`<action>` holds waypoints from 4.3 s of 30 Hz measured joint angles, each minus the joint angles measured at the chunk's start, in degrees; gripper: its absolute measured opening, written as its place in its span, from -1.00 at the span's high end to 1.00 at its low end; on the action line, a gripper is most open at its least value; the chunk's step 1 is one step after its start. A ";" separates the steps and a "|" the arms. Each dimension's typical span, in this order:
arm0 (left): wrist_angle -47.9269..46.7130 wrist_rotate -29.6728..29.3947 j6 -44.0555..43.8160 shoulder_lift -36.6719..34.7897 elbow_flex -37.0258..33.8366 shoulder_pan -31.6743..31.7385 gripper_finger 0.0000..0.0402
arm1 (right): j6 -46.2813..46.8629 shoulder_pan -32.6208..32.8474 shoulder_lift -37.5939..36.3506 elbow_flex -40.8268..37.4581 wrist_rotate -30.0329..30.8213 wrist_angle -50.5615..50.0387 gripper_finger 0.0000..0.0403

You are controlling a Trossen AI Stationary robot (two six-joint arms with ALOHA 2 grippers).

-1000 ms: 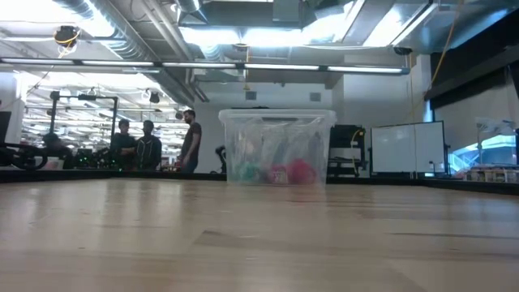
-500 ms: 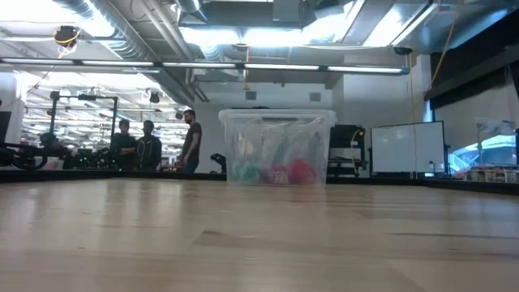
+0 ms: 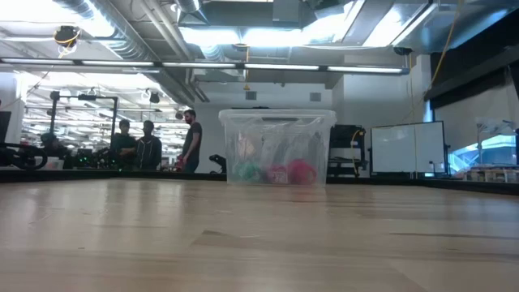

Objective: Roll bandage
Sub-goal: Roll the green bandage

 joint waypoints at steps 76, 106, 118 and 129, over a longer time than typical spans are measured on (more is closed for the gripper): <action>23.61 -5.86 36.29 2.34 0.02 -5.80 0.91 | 72.90 -39.72 -18.89 -51.32 -59.10 -0.90 0.03; -29.43 -0.93 -24.12 2.32 0.04 -5.54 0.91 | 81.35 -39.99 -30.43 -51.34 -59.21 -9.60 0.02; -34.19 5.18 -30.35 3.81 0.01 -4.27 0.91 | 85.16 -39.95 -30.26 -51.30 -61.24 -20.07 0.02; -26.83 26.01 -32.78 3.77 0.00 -3.34 0.91 | 83.97 -39.95 -30.23 -51.30 -51.93 -28.39 0.02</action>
